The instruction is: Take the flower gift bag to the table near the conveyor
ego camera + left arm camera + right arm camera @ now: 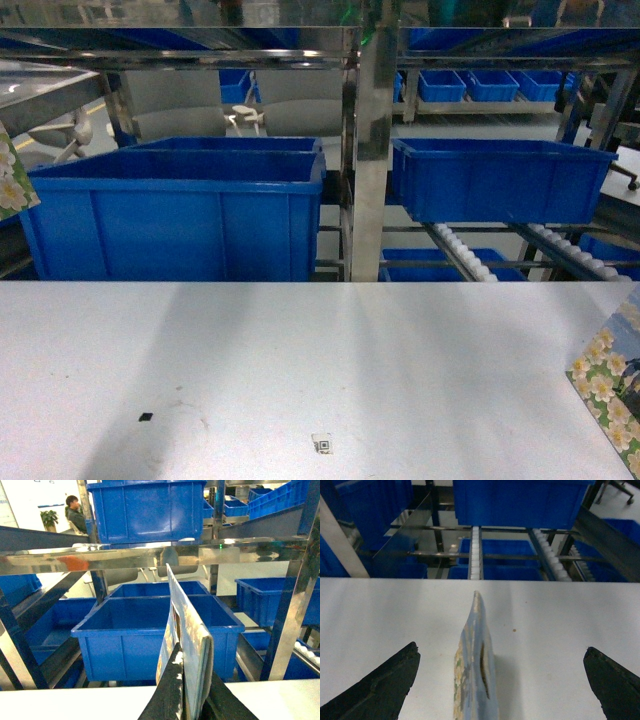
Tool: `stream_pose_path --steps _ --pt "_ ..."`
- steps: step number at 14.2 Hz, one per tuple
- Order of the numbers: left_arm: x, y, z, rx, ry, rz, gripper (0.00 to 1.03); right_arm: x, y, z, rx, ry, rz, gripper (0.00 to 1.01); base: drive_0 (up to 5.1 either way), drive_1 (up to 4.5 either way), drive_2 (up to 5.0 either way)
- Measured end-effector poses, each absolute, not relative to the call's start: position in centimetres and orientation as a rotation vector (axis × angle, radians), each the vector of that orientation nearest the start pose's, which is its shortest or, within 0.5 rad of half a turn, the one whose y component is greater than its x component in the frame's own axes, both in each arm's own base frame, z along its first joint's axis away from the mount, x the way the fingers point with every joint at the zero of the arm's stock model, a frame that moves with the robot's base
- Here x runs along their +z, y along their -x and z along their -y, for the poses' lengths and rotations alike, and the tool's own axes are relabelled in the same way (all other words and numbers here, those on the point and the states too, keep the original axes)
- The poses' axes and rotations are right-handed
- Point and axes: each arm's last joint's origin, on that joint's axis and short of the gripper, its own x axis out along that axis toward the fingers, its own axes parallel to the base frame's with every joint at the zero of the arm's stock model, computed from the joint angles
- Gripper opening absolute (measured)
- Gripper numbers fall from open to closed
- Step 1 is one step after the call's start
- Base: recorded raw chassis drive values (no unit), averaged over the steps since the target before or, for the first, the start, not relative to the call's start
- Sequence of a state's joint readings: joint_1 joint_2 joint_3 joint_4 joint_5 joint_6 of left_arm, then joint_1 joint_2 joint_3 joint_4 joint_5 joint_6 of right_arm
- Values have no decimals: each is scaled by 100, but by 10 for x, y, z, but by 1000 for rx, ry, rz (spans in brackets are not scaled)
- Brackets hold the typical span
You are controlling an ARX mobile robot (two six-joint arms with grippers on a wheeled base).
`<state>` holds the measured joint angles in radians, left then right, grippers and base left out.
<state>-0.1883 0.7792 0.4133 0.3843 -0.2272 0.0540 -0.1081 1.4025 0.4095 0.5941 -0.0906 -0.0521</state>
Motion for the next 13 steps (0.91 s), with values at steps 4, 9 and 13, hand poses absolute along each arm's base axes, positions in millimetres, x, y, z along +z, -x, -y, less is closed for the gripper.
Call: stream_pose_path --steps 4,9,13 --pt "259 -176 27 39 -50 17 2 189 -214 23 -42 45 -322 98 0 0 0" --pt "259 -176 27 39 -50 17 2 217 -164 6 -33 88 -229 98 0 0 0" --pt "259 -176 27 39 -50 17 2 211 -106 -9 -46 104 -187 98 0 0 0"
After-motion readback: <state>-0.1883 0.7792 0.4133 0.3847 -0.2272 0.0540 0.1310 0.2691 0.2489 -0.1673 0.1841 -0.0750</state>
